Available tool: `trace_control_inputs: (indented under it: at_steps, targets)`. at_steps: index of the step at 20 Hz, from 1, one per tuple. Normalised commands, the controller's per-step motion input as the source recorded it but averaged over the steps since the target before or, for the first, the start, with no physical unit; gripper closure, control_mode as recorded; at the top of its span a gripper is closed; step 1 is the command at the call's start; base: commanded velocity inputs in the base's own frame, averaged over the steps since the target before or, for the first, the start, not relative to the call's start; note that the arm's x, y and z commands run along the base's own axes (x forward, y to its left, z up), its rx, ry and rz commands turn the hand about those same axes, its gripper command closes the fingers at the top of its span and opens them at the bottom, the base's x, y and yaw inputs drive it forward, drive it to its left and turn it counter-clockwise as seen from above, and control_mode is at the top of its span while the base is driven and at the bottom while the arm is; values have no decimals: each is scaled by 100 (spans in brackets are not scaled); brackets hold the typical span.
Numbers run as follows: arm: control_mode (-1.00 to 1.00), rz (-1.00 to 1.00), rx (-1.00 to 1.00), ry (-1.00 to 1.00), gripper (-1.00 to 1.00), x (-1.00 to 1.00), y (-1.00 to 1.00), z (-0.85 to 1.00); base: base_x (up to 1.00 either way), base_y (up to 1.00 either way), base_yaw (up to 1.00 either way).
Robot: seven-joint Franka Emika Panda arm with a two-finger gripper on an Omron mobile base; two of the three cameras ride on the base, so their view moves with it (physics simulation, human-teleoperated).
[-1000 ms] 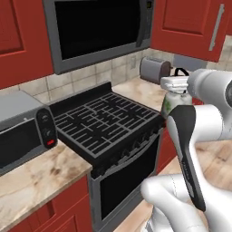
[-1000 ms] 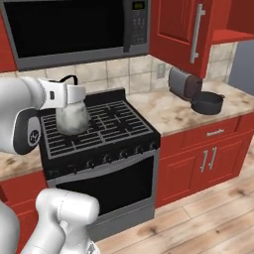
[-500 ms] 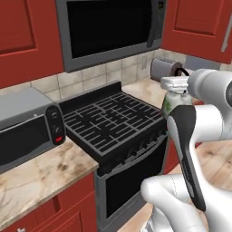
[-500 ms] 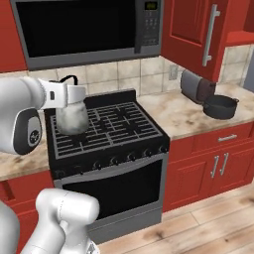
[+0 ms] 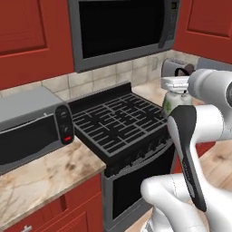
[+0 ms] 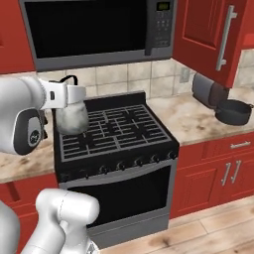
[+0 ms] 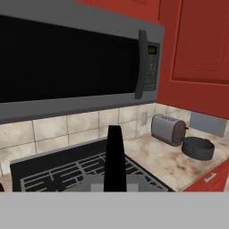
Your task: Pick the kettle from the cabinet and place it on a stove burner. Then pick the pot from the counter and place it on another stove burner. Finally, turn both burners on.
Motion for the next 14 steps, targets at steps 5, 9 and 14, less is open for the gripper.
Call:
trace_control_inputs:
  at_steps: [5, 9, 14]
  targets:
    - [100, 0, 0, 0, 100, 0, 0, 0, 47, -2, 10]
    - [100, 0, 0, 0, 100, 0, 0, 0, 43, -9, 9]
    - [100, 0, 0, 0, 100, 0, 0, 0, 36, -17, 9]
